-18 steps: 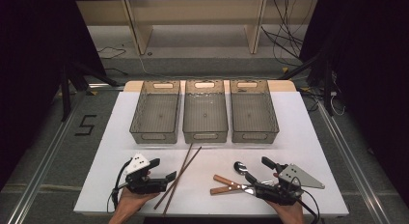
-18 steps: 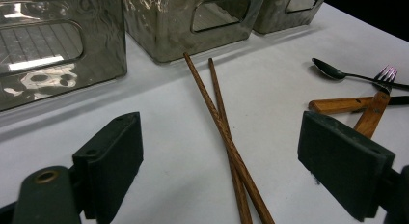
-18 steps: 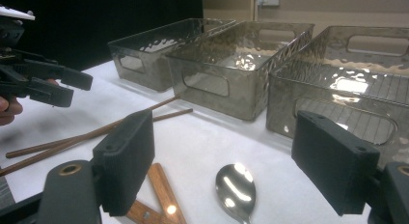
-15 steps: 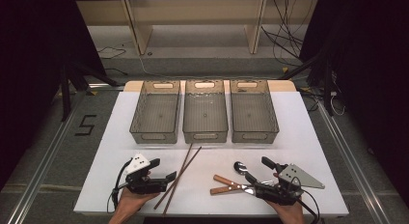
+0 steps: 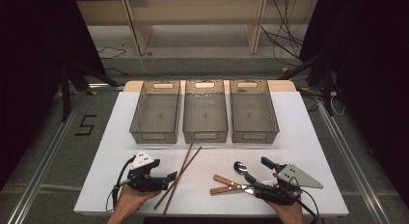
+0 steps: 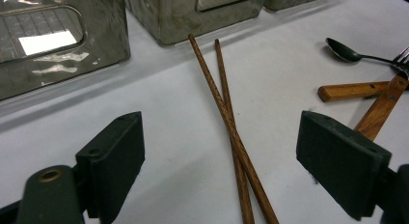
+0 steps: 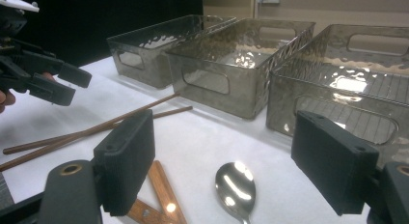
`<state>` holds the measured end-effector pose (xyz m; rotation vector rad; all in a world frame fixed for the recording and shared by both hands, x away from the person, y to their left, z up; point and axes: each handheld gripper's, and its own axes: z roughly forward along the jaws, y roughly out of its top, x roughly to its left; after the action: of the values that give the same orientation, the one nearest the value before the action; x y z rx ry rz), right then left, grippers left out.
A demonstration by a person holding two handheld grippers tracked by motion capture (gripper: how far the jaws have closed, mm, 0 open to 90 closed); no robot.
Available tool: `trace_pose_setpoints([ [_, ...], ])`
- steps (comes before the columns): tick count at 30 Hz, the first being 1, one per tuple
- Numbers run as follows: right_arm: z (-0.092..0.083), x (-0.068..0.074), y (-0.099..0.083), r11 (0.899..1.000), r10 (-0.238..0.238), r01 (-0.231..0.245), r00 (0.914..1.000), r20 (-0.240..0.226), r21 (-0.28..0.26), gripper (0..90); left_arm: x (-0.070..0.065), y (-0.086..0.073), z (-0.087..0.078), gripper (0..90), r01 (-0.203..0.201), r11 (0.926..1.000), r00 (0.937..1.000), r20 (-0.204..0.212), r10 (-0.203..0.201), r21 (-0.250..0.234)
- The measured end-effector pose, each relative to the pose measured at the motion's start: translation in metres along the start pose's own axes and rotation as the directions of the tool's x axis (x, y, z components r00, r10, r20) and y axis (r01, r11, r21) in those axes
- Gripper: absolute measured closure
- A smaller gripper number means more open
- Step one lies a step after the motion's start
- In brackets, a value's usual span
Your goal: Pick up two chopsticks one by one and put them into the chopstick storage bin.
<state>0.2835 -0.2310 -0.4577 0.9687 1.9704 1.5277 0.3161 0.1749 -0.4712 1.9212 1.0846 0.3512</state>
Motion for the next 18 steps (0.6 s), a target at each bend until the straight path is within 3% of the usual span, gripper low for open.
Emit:
trace_pose_setpoints([
  [2, 0.0, 0.0, 0.0, 1.0, 0.001, -0.001, 1.0, -0.003, 0.0, 24.1, -0.003, 0.005, 0.0, 18.1, 0.007, 0.9992, 1.0, 0.006, -0.007, 0.04],
  [5, 0.001, 0.0, 0.0, 1.0, 0.001, -0.001, 1.0, -0.004, 0.001, 24.2, -0.01, 0.01, 0.001, 21.6, -0.013, 0.9952, 0.9998, 0.014, 0.012, 0.097],
  [9, 0.001, 0.001, 0.0, 1.0, 0.001, -0.001, 1.0, -0.006, 0.003, 24.2, -0.023, 0.017, 0.004, 28.0, -0.044, 0.9796, 0.999, 0.012, 0.042, 0.196],
  [10, 0.001, 0.001, 0.0, 1.0, 0.0, 0.0, 1.0, -0.008, 0.005, 24.2, -0.023, 0.017, 0.004, 29.8, -0.044, 0.9796, 0.999, 0.012, 0.042, 0.196],
  [13, 0.002, 0.001, 0.0, 1.0, -0.001, 0.001, 0.9999, -0.011, 0.008, 24.3, -0.033, 0.022, 0.008, 36.6, -0.088, 0.9565, 0.9956, -0.007, 0.094, 0.278],
  [16, 0.002, 0.001, 0.0, 1.0, -0.002, 0.002, 0.9999, -0.014, 0.009, 24.4, -0.035, 0.023, 0.01, 44.2, -0.09, 0.9503, 0.9956, 0.003, 0.094, 0.298],
  [18, 0.001, 0.001, 0.0, 1.0, -0.002, 0.002, 0.9999, -0.016, 0.009, 24.4, -0.037, 0.023, 0.013, 47.6, -0.105, 0.9363, 0.9941, 0.011, 0.108, 0.335],
])
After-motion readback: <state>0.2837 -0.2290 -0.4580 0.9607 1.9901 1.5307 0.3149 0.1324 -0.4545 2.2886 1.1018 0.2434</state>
